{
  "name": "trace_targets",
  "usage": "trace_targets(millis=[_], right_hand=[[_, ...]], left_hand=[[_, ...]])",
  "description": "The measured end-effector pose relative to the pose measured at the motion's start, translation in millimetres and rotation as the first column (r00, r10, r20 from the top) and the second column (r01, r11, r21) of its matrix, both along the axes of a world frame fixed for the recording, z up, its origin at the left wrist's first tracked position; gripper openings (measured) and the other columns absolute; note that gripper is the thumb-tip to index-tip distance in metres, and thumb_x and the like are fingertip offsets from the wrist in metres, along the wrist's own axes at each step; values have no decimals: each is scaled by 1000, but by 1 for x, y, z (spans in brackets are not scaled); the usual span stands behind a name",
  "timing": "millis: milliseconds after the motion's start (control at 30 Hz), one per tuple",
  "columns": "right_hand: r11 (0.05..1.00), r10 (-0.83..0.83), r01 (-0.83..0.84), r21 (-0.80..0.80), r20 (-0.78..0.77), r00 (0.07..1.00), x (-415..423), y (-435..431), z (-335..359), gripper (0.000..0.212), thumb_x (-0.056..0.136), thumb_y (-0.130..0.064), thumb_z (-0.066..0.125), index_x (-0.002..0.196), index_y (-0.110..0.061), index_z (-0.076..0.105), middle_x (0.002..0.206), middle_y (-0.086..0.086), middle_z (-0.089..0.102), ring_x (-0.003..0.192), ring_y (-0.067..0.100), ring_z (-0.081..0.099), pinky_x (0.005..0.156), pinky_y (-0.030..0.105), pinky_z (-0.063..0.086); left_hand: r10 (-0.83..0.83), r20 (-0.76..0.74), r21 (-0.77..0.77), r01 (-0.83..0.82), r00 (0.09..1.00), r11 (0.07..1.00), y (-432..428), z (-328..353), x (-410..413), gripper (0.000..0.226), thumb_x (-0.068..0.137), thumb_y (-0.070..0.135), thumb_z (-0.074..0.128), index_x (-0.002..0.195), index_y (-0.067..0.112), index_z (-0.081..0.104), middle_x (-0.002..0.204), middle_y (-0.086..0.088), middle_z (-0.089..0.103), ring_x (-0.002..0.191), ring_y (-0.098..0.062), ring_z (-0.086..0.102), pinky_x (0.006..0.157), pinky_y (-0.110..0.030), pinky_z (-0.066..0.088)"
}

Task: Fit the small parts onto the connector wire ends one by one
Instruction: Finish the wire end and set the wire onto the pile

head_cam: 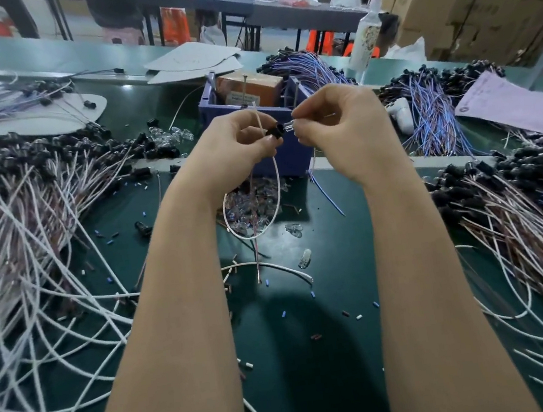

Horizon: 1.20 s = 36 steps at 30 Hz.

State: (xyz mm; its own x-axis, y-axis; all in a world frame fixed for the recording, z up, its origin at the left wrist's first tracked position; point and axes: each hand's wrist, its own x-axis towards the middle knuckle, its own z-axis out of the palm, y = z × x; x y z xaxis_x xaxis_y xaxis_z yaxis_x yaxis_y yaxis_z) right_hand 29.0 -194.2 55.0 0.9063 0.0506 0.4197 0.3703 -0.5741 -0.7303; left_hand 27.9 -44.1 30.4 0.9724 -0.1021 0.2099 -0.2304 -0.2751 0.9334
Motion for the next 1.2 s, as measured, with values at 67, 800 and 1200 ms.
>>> trace_targets(millis=[67,800,1200], right_hand=[[999,-8,8,-44,8,1000,0,1,0,14,83,-10,66,80,-23,65,81,-1,68,82,17,68,84,36,55],[733,256,-67,677,-184,949,16,2,-24,12,90,-2,60,79,-5,64,63,3,67,54,8,64,59,16,52],[805,215,-70,589,-180,960,18,3,-26,13,89,-3,62,80,-12,63,67,-1,68,60,7,67,61,18,54]], left_hand=[[20,6,50,-20,1000,999,0,0,0,9,92,13,60,96,21,62,105,-11,71,89,-14,63,82,-29,50],[23,142,86,-35,990,996,-10,-2,5,9,92,10,61,95,10,69,86,-5,72,87,-15,67,91,-29,51],[109,39,96,-112,993,989,-14,-2,6,13,91,22,63,100,16,70,92,-4,73,87,-10,65,78,-18,48]])
